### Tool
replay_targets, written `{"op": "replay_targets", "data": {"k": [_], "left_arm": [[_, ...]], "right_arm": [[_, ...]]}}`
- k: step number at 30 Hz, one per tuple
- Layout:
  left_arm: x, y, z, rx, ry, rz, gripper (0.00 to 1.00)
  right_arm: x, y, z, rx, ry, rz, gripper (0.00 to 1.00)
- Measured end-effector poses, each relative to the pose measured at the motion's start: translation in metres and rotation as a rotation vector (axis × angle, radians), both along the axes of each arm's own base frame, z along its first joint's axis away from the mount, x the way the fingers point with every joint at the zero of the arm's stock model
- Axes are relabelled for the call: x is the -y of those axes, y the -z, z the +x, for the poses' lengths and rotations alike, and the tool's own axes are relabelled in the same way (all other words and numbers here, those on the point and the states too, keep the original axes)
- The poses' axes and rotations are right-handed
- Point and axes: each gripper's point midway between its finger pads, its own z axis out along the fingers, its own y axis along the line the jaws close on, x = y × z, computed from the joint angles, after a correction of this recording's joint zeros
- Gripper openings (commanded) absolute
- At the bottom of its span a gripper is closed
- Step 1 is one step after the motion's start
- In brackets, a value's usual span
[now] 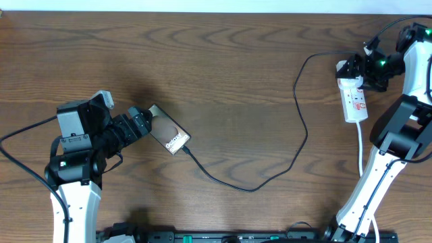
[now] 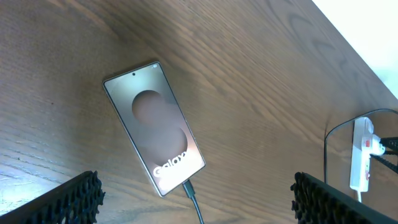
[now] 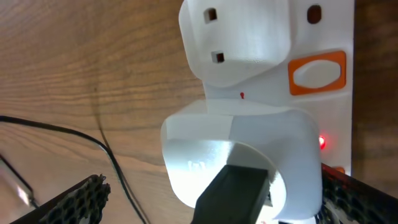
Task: Plug charger to phone and switch on socket
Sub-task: 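Raise and pull the right gripper back from the power strip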
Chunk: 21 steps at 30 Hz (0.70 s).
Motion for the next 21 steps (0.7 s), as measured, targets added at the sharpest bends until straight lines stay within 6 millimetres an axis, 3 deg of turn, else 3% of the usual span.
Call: {"op": "replay_targets", "data": {"k": [5, 14, 21], "left_arm": [[0.000, 0.000, 0.000, 0.002, 0.001, 0.001, 0.97], [0.000, 0.000, 0.000, 0.003, 0.001, 0.001, 0.97], [-0.001, 0.000, 0.001, 0.002, -0.002, 0.005, 0.97]], "right_arm": [[0.014, -0.014, -0.003, -0.023, 0.055, -0.008, 0.99], [0.071, -0.078, -0.012, 0.027, 0.200, -0.193, 0.99], [0.084, -0.117, -0.022, 0.048, 0.286, -0.322, 0.99]]}}
